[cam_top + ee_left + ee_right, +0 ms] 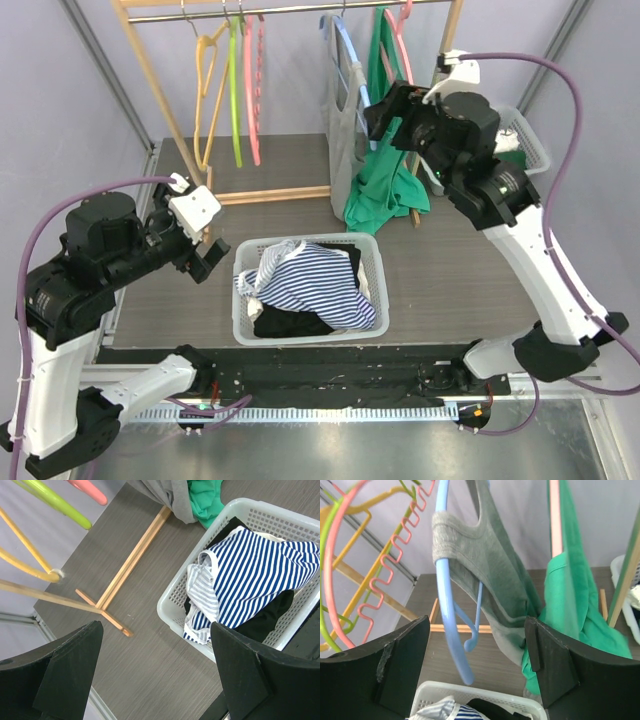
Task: Remove the tank top from the hanger
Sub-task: Pick up the hanger from the clothesline.
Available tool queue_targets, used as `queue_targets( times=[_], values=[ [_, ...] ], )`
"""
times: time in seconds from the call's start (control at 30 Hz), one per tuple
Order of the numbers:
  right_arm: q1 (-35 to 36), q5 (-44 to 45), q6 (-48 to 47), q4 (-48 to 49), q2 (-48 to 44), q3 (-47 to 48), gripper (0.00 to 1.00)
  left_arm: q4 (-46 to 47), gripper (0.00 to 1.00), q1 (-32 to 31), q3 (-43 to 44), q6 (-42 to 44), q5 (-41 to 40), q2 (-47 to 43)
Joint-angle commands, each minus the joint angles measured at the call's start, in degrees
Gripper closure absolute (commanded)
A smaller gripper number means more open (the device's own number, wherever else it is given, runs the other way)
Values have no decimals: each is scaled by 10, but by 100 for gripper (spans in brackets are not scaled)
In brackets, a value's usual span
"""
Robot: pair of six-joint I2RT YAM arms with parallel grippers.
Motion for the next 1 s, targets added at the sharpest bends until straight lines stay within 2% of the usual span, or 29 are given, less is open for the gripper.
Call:
queue_targets(
  times=[0.0,0.27,0.47,0.6,0.7,0.73,0.8,0.83,0.97],
  values=[
    [-5,18,-13,18,-32,10,14,18,7,4,5,-7,12,-3],
    [-5,-54,14,53,33,75,9,17,6,10,7,-10,21,-3],
    [-4,-55,2,34,124,175,7,17,7,15,10,-13,25,-6],
    [3,-14,-38,-32,174,247,8,17,7,15,5,-10,22,-9],
    [7,-1,-47,-43,177,255,16,19,7,16,-2,-9,20,-13],
    [9,3,-49,-43,174,248,26,19,7,16,-2,-8,20,-13],
    [9,6,-51,-41,170,242,37,20,7,15,-6,-8,20,-12],
    [9,7,-56,-41,165,241,49,21,7,16,-7,-9,20,-13],
    [10,2,-71,-42,157,241,68,21,7,16,-6,-9,19,-12]
  ],
)
